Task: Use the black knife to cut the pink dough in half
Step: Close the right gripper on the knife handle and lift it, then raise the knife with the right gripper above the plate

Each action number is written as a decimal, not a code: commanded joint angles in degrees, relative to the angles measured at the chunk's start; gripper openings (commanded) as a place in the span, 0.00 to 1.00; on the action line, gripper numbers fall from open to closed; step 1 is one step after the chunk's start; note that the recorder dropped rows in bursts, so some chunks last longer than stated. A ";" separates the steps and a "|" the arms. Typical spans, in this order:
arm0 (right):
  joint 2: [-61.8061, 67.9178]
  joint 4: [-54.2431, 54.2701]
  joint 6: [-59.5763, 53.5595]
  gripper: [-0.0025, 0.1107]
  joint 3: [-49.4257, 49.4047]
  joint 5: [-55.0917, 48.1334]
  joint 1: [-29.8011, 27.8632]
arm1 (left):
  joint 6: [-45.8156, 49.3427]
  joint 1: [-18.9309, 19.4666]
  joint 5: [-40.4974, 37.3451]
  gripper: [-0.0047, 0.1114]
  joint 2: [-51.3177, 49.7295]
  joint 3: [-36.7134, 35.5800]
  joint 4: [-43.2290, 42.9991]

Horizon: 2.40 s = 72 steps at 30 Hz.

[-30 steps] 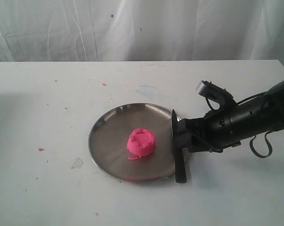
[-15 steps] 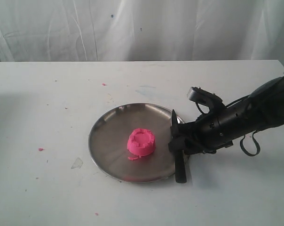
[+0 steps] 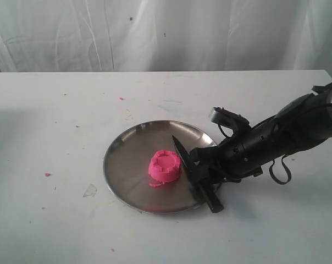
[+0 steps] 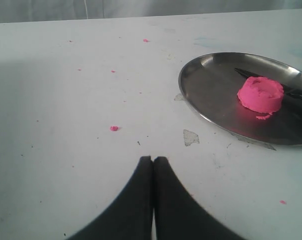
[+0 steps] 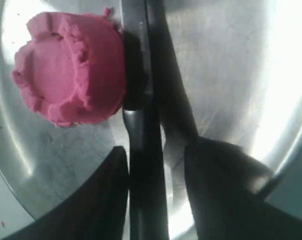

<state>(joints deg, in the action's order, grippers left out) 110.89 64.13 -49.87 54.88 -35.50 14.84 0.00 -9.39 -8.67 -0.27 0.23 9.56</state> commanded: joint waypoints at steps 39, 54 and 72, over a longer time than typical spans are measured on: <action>0.50 -3.21 4.25 0.07 1.06 0.26 0.05 | 0.00 0.12 0.05 0.04 0.27 -0.23 0.22; -16.47 -51.40 23.06 0.03 5.12 2.17 5.84 | 0.00 0.12 0.05 0.04 0.27 -0.23 0.22; -19.76 -100.86 69.74 0.03 4.90 -7.79 31.27 | 0.00 0.12 0.05 0.04 0.27 -0.23 0.22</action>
<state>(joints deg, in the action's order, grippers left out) 91.62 -33.34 15.00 59.71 -42.52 44.79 0.00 -9.39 -8.67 -0.27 0.23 9.56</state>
